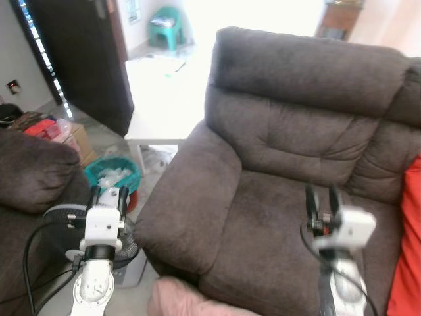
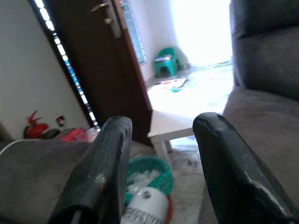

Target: Move the pillow to the sofa from floor

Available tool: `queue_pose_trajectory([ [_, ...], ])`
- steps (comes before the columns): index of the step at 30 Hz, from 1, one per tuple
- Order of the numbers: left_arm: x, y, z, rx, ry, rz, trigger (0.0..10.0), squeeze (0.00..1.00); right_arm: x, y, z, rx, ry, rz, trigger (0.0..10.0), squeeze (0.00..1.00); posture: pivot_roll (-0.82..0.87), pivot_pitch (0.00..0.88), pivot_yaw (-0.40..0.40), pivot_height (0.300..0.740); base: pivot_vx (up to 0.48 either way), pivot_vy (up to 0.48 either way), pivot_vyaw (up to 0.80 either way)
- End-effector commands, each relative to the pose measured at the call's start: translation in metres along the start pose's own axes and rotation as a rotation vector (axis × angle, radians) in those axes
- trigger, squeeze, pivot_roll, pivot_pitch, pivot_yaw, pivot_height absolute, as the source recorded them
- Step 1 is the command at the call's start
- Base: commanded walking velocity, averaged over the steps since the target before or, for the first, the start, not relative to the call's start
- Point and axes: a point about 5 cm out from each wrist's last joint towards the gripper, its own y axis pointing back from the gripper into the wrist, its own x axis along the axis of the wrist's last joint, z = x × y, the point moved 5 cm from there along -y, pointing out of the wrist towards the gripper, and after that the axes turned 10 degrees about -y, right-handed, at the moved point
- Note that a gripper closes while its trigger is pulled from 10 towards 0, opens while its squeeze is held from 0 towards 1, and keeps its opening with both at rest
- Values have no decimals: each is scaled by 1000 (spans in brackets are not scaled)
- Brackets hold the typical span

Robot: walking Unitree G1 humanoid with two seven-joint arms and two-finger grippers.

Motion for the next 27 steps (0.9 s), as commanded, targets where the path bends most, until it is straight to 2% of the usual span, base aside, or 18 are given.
queue_pose_trajectory([
  [1, 12, -2, 3, -7, -4, 28, 10000, 0, 26, -7, -6, 20, 3, 72, 10000, 0, 97, 0, -55, 740, 0, 0, 0],
  [6, 16, -3, 1, 5, 3, 18, 10000, 0, 32, 3, -6, 17, -3, 76, 10000, 0, 98, 0, -60, 740, 0, 0, 0],
  [9, 20, 1, -1, 7, 12, 9, 10000, 0, 25, 17, -3, -6, -4, 31, 10000, 0, 98, 0, -55, 740, 0, 0, 0],
  [11, 18, 2, 1, -3, 12, 3, 10000, 0, 21, 20, -3, -9, -4, 14, 10000, 0, 98, 0, -55, 740, 0, 0, 0],
  [14, 15, -1, 4, -13, 11, -13, 10000, 0, 10, 18, 3, -26, 5, -34, 10000, 0, 97, 0, -47, 740, 0, 0, 0],
  [19, 15, -5, 3, -16, 15, -18, 10000, 0, 9, 13, 7, -51, -5, -40, 10000, 0, 100, 0, -38, 740, 0, 0, 0],
  [27, 17, -8, 3, -28, 17, -13, 10000, 0, 12, 3, -6, -29, -29, -16, 10000, 0, 105, 0, -28, 740, 0, 0, 0],
])
